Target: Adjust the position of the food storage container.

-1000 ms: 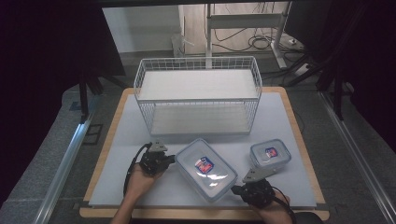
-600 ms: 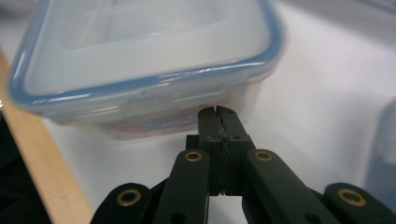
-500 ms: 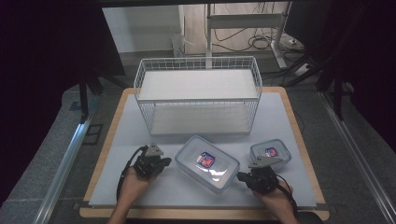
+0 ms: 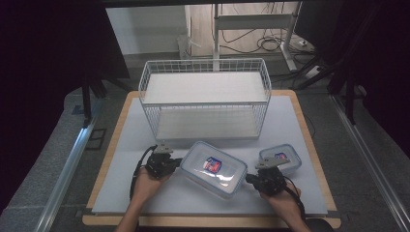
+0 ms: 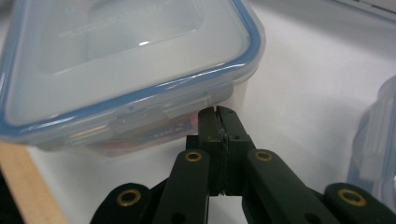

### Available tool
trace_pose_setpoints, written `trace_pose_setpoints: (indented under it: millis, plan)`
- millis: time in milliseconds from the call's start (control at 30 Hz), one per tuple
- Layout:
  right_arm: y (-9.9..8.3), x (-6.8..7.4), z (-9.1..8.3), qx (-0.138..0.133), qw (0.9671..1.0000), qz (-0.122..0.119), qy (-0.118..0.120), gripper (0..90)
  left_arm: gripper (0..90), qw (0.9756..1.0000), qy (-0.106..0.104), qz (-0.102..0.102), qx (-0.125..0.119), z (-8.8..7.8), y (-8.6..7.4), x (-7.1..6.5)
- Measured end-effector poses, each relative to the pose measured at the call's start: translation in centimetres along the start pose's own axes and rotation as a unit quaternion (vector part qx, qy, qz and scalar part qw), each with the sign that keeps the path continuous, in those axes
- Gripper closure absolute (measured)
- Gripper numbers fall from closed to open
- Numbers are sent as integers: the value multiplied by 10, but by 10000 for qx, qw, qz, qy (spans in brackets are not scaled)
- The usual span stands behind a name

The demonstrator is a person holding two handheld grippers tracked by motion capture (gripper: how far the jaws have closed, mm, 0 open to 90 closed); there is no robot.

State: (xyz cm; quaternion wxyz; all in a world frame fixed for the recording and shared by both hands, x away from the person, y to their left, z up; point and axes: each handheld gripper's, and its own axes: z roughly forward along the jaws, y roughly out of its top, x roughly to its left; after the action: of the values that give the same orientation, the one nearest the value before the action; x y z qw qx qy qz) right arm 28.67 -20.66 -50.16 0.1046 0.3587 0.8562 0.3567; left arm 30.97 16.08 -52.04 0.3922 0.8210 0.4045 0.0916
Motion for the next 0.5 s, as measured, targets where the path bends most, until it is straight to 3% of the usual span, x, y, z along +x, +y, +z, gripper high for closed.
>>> trace_pose_setpoints:
  millis: [167, 500]
  plan:
    - [7, -7, 7, 34, 9999, 3, -99, 896, 898, 9999, -22, -24, 99, -13, -11, -11]
    - [28, -9, 29, 93, 9997, -119, -193, 896, 896, 9997, 154, -164, 136, -32, -30, -25]
